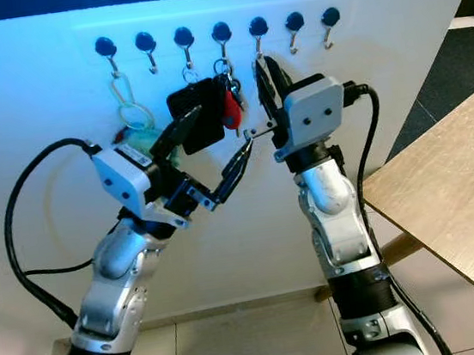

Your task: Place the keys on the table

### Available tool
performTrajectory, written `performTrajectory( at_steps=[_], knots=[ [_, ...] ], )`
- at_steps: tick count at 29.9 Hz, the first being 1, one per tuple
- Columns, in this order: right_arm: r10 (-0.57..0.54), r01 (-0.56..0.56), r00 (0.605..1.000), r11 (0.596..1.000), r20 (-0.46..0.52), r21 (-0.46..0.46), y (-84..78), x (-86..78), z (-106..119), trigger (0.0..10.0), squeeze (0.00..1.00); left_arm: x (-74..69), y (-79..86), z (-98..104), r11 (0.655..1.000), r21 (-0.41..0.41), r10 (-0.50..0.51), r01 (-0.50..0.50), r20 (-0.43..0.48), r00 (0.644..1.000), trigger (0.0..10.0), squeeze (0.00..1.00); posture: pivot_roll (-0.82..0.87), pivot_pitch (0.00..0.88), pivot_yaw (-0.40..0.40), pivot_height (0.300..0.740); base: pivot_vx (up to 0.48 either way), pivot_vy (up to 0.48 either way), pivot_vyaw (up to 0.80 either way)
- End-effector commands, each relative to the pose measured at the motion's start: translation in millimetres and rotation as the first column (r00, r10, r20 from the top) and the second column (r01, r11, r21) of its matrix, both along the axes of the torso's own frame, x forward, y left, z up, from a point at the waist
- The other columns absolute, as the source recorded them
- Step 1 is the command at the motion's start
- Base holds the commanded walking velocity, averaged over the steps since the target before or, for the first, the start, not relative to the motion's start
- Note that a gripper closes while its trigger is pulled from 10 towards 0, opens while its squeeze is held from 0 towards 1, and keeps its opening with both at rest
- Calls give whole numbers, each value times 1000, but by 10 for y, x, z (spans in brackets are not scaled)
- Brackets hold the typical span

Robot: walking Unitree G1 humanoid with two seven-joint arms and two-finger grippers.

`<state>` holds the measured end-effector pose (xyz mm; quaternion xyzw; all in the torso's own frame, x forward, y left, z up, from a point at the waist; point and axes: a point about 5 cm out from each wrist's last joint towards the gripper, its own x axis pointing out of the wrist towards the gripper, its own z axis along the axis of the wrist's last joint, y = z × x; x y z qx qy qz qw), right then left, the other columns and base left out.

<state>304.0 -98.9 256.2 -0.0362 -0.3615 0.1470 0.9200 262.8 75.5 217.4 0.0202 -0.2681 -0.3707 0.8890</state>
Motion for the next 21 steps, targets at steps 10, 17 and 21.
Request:
performTrajectory(
  at_steps=[10, 17, 21],
  knots=[
    [5, -5, 1000, 1000, -2, -10, 25, 46, 56, 10000, 0, 1, -17, -35, 1000, 17, 0, 0, -15, 1000, 10000, 0, 54, 92, -26, 740, 0, 0, 0],
    [-48, 47, 991, 999, -124, -9, -77, 82, -283, 10000, 1000, 2, -20, -20, 1000, 1, 6, -6, -15, 1000, 10000, 0, 52, 95, -26, 740, 0, 0, 0],
    [-58, 57, 989, 998, -138, -13, -80, 85, -313, 10000, 1000, 2, -21, 5, 1000, -23, 1, -2, -15, 1000, 10000, 0, 49, 99, -25, 740, 0, 0, 0]
  ],
)
